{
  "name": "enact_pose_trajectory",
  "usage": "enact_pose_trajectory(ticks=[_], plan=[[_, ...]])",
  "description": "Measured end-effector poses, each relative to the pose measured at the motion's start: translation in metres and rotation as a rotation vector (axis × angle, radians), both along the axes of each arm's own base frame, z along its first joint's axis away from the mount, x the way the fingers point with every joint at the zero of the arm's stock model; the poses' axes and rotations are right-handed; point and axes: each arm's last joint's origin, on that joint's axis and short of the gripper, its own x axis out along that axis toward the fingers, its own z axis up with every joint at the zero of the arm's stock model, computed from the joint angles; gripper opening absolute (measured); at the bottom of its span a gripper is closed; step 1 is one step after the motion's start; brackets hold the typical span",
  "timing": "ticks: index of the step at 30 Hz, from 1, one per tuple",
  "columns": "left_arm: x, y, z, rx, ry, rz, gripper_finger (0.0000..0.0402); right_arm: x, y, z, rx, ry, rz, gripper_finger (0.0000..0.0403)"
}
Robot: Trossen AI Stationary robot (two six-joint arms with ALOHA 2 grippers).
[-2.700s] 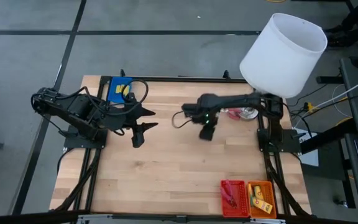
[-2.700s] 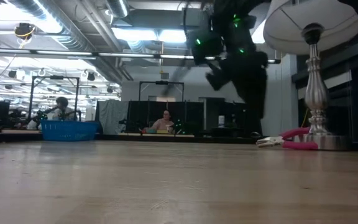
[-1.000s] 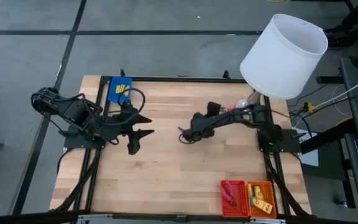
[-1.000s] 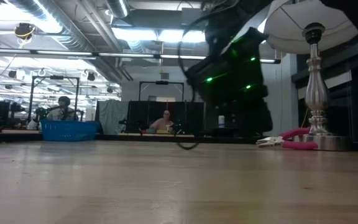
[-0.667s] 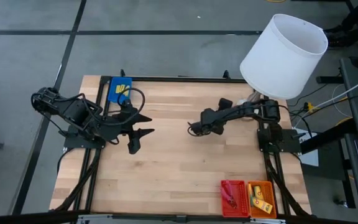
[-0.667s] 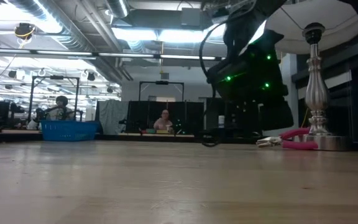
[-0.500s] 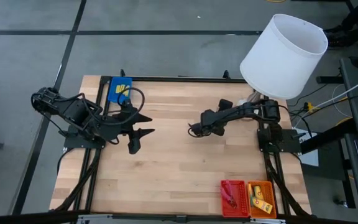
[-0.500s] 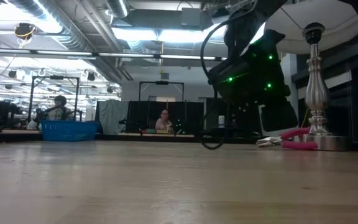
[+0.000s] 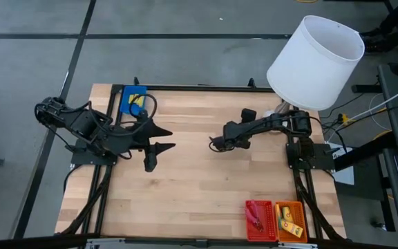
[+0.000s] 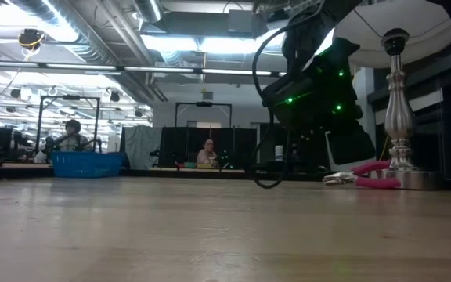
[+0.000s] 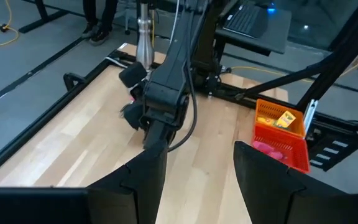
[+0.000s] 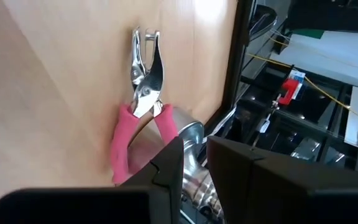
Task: Pick & Place School Supplies
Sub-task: Put the pink hole puncher into the red bin
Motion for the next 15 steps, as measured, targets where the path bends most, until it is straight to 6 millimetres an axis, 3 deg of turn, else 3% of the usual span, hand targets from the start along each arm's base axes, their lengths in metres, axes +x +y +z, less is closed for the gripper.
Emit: enact_pose_trajectory(ticks=[7,15], plan=[[-0.001,-0.006,0.002,-0.02,-0.028,-0.022,0.0182,-0.009,0.0,-0.009,0.023,0.042,-0.009,0.0121],[-0.002,-0.008,0.003,-0.019,-0.035,-0.025,0.0182,-0.029,0.006,-0.024,0.045,0.027,-0.165,0.0166]])
